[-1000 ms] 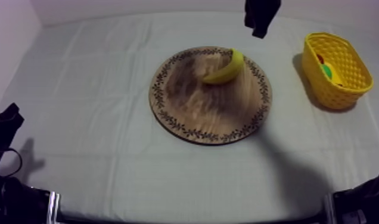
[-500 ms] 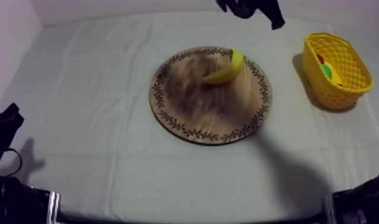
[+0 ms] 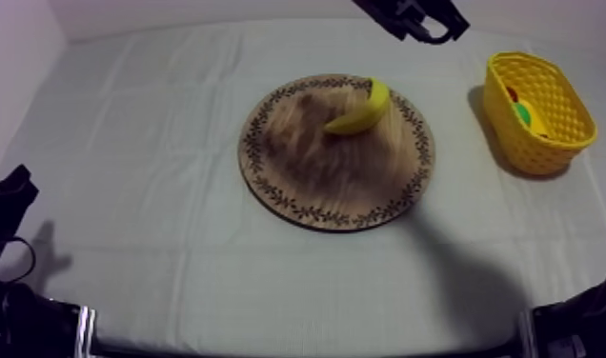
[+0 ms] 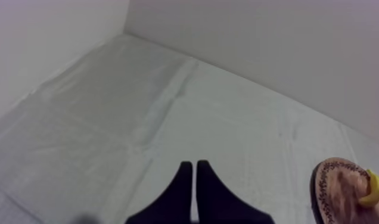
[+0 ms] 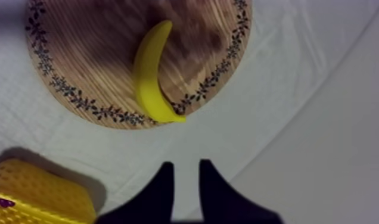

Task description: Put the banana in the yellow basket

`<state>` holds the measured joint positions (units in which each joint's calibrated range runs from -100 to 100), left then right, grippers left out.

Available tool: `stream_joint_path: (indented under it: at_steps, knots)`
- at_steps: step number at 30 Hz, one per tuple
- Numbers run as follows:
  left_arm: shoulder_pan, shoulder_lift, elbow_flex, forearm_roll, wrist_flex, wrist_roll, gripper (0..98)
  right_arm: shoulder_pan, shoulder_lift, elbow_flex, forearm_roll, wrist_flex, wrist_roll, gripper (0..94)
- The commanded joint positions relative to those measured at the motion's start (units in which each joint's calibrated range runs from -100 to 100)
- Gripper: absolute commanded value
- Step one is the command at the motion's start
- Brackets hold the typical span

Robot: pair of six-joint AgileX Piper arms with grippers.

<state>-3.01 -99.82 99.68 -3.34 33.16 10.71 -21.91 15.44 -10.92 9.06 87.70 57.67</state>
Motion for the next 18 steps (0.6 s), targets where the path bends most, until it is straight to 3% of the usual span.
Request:
stream_joint_path:
  at_steps: [1, 8, 18]
  knots:
    - [0.01, 0.0, -0.01, 0.0, -0.01, 0.01, 0.1, -0.07, 0.0, -0.03, 0.66, 0.63, 0.09, 40.3]
    - [0.01, 0.0, -0.01, 0.0, -0.01, 0.01, 0.1, 0.0, -0.28, -0.83, 1.43, 1.12, -0.3, 69.3]
    - [0.01, 0.0, -0.01, 0.0, -0.01, 0.01, 0.1, -0.71, 0.41, 1.13, 1.37, 0.81, -1.22, 77.4]
